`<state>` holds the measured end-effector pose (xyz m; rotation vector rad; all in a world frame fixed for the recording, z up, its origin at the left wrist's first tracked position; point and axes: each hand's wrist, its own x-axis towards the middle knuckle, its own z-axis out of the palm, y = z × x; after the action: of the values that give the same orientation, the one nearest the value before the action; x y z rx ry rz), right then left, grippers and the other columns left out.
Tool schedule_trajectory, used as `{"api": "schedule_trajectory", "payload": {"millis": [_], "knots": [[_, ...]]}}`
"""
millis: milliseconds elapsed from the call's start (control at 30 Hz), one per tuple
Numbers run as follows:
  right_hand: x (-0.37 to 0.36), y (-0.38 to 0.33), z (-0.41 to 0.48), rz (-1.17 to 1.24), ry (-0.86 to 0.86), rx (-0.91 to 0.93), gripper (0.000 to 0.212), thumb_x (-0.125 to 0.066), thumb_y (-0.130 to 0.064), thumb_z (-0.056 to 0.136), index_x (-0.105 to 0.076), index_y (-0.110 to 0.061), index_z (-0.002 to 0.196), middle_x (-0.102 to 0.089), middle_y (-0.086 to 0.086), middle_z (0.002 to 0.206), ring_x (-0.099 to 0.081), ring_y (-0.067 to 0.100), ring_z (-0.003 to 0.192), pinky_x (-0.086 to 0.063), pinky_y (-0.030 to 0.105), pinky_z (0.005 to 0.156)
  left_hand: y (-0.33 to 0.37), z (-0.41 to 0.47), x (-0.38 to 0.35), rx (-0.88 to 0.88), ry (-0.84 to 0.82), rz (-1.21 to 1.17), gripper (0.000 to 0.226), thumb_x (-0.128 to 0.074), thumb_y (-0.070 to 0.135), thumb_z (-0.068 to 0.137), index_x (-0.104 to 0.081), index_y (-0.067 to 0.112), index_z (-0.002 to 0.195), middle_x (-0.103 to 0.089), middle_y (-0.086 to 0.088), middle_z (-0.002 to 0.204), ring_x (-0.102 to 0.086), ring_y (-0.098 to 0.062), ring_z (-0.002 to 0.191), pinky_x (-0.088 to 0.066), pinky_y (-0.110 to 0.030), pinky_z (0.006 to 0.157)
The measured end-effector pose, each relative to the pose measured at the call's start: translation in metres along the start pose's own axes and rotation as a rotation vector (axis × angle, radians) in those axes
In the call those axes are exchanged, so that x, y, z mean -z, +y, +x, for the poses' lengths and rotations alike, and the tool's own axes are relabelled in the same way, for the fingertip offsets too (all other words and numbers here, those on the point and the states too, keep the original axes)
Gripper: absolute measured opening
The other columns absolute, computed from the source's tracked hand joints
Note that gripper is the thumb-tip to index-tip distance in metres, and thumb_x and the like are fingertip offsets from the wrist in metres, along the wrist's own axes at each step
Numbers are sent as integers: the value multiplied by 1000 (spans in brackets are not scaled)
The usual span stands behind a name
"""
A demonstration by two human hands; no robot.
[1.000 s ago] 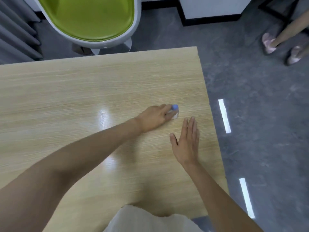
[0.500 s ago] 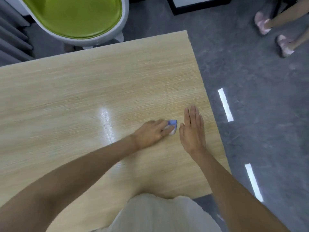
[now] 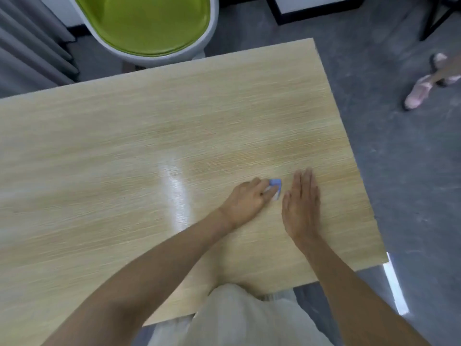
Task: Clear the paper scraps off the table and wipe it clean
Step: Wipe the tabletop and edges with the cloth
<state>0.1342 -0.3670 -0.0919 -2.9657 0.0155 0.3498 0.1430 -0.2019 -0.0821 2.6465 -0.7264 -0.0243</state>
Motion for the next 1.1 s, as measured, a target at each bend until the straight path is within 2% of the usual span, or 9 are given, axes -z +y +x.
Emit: {"api": "schedule_trajectory", "payload": {"millis": [133,233,333,400,633,733,900,967,1100], "knots": [[0,-59,1,1,-16,101,58,-39,-23,96,-25,0,147,-18,23,155,-18,34,144,-20,49,115,-88,-50,46,-54,15,175,31,-58,8,81,-57,17,111,-60,-9,88,-60,-28,73,-47,-31,47],[-3,-110,-3,21,-41,204,58,-31,-26,99,-14,-3,150,-6,19,158,-4,29,147,-6,44,120,-169,-95,83,347,134,276,37,-72,10,77,-55,17,109,-55,-14,91,-59,-34,75,-46,-35,45],[-11,-145,-13,42,-72,255,58,-26,-28,101,-7,-6,151,2,16,159,4,26,147,0,40,120,-191,-125,101,968,332,118,24,-55,16,90,-58,16,114,-55,-11,104,-57,-36,91,-46,-32,65],[-18,-163,-20,46,-71,243,58,-28,-27,101,-7,-6,151,1,15,159,3,26,147,1,39,120,-162,-133,90,1125,406,20,25,-44,26,96,-56,20,118,-56,1,105,-56,-28,96,-39,-25,68],[-34,-225,-33,33,-60,279,56,-35,-22,100,-16,-3,149,-8,18,158,-7,30,147,-8,44,119,-124,-216,69,113,32,137,26,-43,14,87,-52,12,112,-57,-8,90,-58,-24,69,-38,-24,39],[-41,-260,-40,40,-79,321,56,-31,-24,101,-12,-5,150,-3,16,159,-1,27,147,-3,41,120,-193,-261,102,296,129,288,31,-51,12,82,-51,14,113,-57,-11,88,-58,-28,67,-40,-29,39],[-52,-310,-56,33,-104,419,57,-26,-26,102,-5,-8,151,5,13,159,7,24,147,3,38,120,-249,-312,156,1210,408,125,25,-51,12,91,-59,9,114,-52,-18,100,-56,-35,85,-41,-39,61],[-55,-321,-62,24,-123,423,56,-25,-26,102,-3,-8,151,7,12,159,9,23,147,4,37,120,-223,-306,140,1103,404,131,26,-50,14,91,-59,12,115,-52,-13,100,-57,-33,84,-38,-34,59],[-60,-343,-64,2,-148,441,56,-26,-25,103,-3,-7,151,7,12,159,8,23,147,4,37,119,-161,-303,102,455,4,11,32,-34,27,100,-51,17,125,-54,-4,111,-52,-21,92,-37,-30,66]]}}
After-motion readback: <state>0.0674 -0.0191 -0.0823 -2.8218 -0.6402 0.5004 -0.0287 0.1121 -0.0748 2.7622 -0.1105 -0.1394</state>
